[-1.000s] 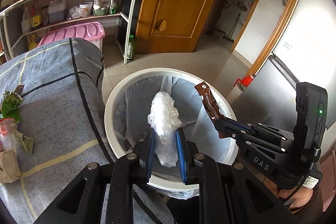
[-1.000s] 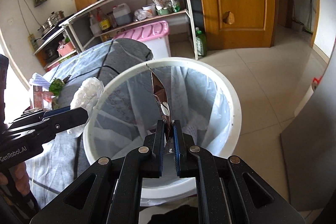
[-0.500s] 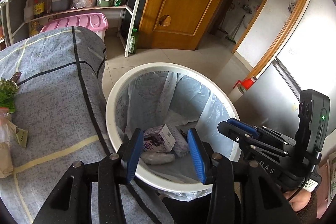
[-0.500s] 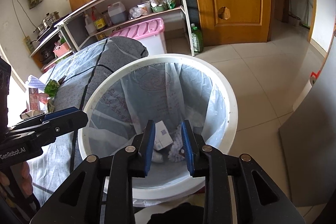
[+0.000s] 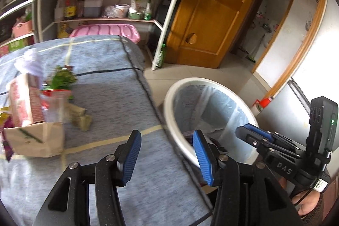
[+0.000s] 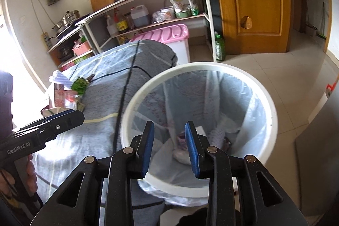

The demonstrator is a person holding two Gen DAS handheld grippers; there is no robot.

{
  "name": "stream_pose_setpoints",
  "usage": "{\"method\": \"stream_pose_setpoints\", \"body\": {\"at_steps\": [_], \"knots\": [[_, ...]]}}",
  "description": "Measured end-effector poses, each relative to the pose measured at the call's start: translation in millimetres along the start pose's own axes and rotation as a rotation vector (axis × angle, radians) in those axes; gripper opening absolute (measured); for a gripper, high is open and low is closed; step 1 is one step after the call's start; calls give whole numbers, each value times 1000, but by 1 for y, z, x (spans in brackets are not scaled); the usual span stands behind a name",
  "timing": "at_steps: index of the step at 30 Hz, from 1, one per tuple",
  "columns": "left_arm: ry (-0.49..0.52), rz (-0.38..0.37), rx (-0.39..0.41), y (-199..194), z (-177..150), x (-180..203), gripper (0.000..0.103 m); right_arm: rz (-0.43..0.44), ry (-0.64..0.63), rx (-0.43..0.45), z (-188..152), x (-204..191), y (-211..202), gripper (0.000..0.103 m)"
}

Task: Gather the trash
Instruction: 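Move both open grippers back toward the remaining trash on the table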

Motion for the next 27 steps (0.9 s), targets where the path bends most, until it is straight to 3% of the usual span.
{"method": "stream_pose_setpoints", "body": {"at_steps": [7, 10, 22, 27], "knots": [[-57, 139, 38, -37, -18, -43, 53, 52, -48, -26, -11, -35, 10, 36], [-105, 152, 49, -49, -26, -64, 53, 85, -67, -42, -16, -51, 17, 42], [-215, 266, 62, -81, -59, -131, 55, 213, -162, -128, -36, -124, 51, 43], [-257, 297, 58, -89, -68, -162, 59, 257, -238, -162, -44, -156, 66, 50]]}}
Point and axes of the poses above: each gripper's, at about its wrist camera, not at the fingertips, and y roughly the way its jaws point, x to its right, z to its top, the point moved 2 cm from there along y, roughly the way its jaws point, and after that the axes turned 15 degrees about y, right-handed, at the moved point
